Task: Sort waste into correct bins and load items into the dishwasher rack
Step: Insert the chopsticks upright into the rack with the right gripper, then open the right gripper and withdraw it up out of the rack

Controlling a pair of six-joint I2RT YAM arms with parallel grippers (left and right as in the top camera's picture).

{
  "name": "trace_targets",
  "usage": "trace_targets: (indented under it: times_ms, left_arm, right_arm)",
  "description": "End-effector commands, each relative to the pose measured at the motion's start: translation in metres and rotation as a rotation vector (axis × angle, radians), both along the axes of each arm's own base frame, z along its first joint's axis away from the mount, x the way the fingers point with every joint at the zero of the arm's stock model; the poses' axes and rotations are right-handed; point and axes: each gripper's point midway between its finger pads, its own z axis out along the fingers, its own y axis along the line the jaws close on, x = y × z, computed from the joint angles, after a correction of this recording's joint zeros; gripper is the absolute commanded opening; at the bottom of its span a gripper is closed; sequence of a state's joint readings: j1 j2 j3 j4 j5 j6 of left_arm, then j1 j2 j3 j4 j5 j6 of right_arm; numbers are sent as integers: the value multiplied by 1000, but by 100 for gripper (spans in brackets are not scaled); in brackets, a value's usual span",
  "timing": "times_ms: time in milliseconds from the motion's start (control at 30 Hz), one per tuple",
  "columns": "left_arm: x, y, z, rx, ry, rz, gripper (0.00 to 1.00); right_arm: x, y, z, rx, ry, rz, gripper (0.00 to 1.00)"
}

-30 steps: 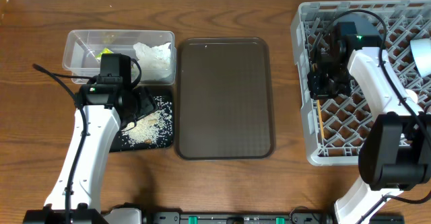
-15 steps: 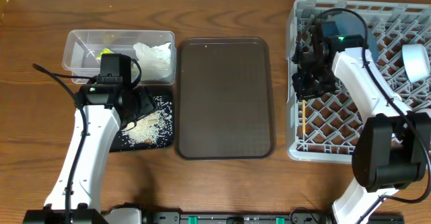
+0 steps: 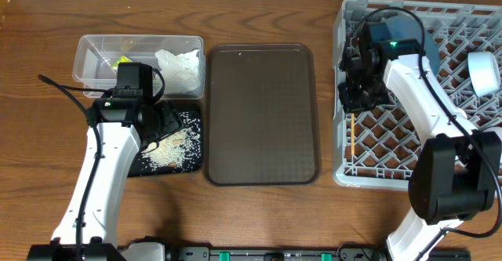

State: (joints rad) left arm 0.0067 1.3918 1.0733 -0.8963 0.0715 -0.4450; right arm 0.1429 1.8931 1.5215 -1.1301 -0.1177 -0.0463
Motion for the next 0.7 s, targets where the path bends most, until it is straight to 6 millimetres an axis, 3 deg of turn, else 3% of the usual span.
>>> trace_targets:
  times_ms: [0,167,267,367,667]
  left_arm:
    - [1,3,1,9,2,6,72]
    - [1,3,1,9,2,6,72]
    - [1,3,1,9,2,6,72]
    - [1,3,1,9,2,6,72]
    - [1,3,1,9,3,6,72]
  right_arm:
    - [19,8,47,29,-156,-28,2]
    - [15,34,61,148,-182,58,1]
    - [-1,57,53,226,-131,145,1]
    - [-19,65,40,220,-69,172,1]
    - [-65,58,-3,150,105,147,2]
